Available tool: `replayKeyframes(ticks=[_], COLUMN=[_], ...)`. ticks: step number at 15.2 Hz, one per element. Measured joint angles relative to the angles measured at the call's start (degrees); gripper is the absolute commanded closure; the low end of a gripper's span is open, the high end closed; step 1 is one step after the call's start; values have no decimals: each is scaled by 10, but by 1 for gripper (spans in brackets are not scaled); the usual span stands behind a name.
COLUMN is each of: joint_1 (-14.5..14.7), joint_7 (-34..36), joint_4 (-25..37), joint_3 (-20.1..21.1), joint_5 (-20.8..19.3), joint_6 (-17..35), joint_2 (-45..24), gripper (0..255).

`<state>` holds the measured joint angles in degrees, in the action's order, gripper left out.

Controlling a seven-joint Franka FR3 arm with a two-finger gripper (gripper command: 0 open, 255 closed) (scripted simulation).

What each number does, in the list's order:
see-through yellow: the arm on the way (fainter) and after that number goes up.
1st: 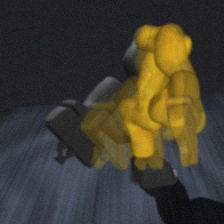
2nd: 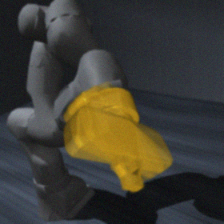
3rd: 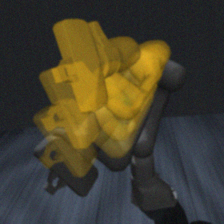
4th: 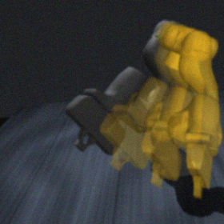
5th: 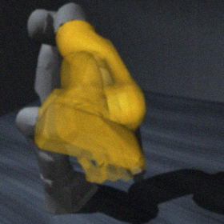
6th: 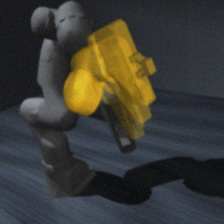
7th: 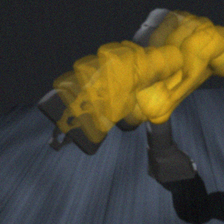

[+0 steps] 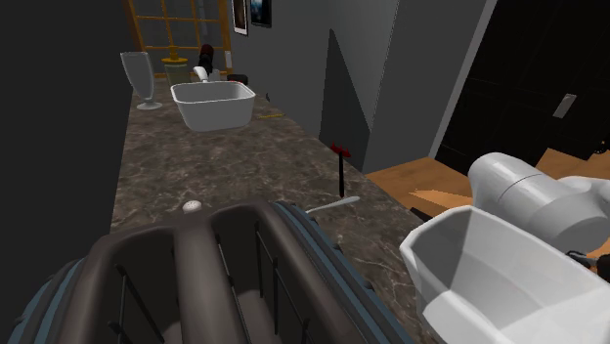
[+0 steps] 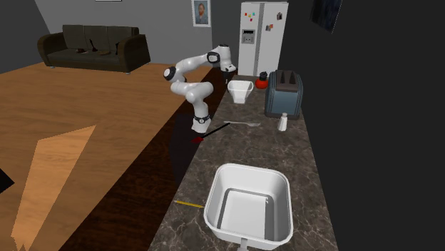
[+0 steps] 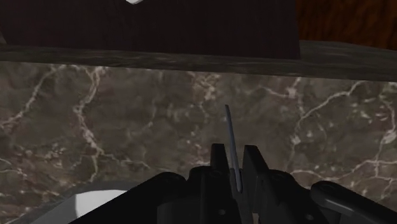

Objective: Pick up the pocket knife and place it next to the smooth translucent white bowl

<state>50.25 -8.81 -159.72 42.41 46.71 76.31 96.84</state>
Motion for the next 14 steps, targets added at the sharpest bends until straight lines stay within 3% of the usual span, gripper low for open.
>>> replayKeyframes(ticks=[5, 11, 12, 14], joint_1=[29, 54, 57, 64], joint_7=[10, 25, 28, 32], joint_4=[-34, -41, -40, -47], joint_3=[38, 33, 35, 44], joint_5=[34, 22, 23, 28], joint_6=[42, 67, 70, 58], joint_2=[19, 2, -3, -4], gripper=[255, 255, 0, 0])
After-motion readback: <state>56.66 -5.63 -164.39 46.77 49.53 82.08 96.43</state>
